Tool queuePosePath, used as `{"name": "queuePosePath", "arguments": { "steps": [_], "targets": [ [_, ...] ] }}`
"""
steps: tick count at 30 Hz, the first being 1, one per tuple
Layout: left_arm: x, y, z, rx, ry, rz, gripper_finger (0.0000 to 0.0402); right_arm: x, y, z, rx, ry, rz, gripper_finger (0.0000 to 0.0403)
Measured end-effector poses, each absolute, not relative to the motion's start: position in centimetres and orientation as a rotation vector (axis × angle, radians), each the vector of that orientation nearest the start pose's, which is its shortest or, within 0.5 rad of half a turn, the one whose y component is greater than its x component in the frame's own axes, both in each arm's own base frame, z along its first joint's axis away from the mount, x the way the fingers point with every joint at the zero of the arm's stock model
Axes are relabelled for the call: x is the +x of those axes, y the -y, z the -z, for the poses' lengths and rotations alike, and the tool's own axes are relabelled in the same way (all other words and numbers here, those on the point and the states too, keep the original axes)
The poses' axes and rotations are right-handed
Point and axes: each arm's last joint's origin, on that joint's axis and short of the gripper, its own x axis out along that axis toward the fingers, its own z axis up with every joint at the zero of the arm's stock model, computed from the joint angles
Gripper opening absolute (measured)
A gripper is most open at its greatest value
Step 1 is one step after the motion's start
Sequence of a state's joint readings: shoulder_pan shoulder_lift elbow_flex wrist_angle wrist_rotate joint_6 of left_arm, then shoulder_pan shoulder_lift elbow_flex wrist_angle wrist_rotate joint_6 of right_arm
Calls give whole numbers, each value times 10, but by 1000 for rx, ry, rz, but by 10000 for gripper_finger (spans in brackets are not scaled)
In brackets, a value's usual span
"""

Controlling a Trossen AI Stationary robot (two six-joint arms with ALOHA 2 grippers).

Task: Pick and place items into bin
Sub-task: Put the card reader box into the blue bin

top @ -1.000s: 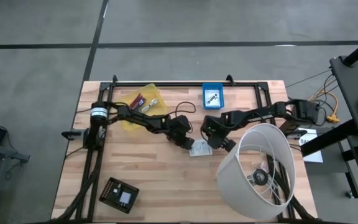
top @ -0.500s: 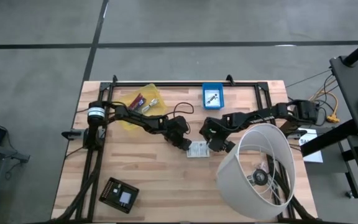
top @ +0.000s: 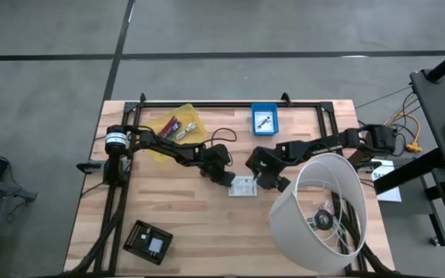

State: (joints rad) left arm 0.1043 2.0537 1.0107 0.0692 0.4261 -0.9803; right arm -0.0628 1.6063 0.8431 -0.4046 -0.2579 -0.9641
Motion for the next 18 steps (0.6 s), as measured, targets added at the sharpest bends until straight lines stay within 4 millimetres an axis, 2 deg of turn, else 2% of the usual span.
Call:
{"name": "queuePosePath", "arguments": {
  "steps": [9,18],
  "targets": [
    [369,-26,-77,-1276,-1041,-287,0,293,12,-166,-682,-936,-656,201],
    [366,-26,-76,-1282,-1069,-308,0,293,12,-166,-698,-935,-673,201]
  ]
}}
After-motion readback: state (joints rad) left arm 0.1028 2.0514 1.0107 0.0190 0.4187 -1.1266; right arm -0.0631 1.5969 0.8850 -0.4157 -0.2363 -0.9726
